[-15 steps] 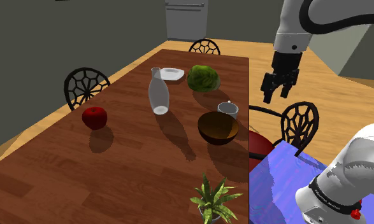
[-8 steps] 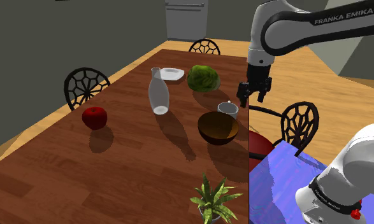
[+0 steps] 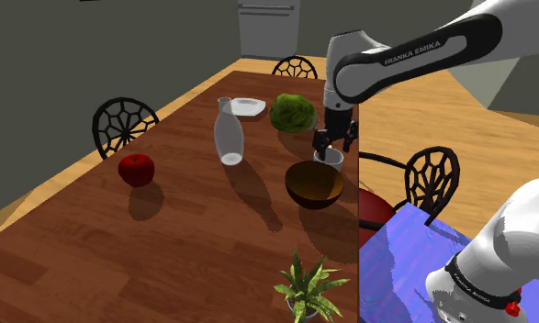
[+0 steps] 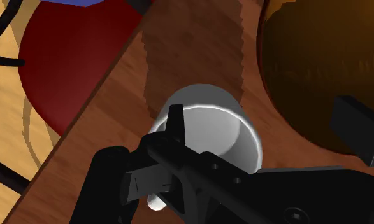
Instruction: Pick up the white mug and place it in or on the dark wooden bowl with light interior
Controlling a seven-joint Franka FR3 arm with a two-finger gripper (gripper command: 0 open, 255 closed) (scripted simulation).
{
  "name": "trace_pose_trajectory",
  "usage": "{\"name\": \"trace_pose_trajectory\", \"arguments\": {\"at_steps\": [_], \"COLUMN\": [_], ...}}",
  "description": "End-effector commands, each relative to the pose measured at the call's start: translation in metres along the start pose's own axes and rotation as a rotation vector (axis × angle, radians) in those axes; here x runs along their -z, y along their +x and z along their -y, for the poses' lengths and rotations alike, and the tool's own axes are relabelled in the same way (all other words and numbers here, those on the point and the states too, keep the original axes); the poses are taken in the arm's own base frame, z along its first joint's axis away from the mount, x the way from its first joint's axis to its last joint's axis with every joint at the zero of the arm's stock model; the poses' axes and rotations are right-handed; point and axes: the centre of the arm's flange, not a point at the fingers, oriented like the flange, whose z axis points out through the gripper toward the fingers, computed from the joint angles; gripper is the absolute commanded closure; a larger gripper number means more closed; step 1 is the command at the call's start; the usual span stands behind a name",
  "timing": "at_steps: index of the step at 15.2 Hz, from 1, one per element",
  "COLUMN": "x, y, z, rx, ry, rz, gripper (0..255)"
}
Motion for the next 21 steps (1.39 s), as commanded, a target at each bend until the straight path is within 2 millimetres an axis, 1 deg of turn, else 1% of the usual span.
{"name": "trace_pose_trajectory", "arguments": {"at_steps": [1,4,5,13,20,21], "x": [-0.013,-0.032,-0.035,-0.075,-0.075,-0.075], "y": [0.024,0.056,0.061,0.062,0.062,0.062], "z": [0.008,0.019,0.021,0.020,0.020,0.020], "rx": [-0.009,-0.023,-0.025,-0.025,-0.025,-0.025], "ry": [-0.010,-0.025,-0.027,-0.027,-0.027,-0.027], "rz": [-0.008,-0.018,-0.019,-0.019,-0.019,-0.019], "gripper": [0,0,0,0,0,255]}}
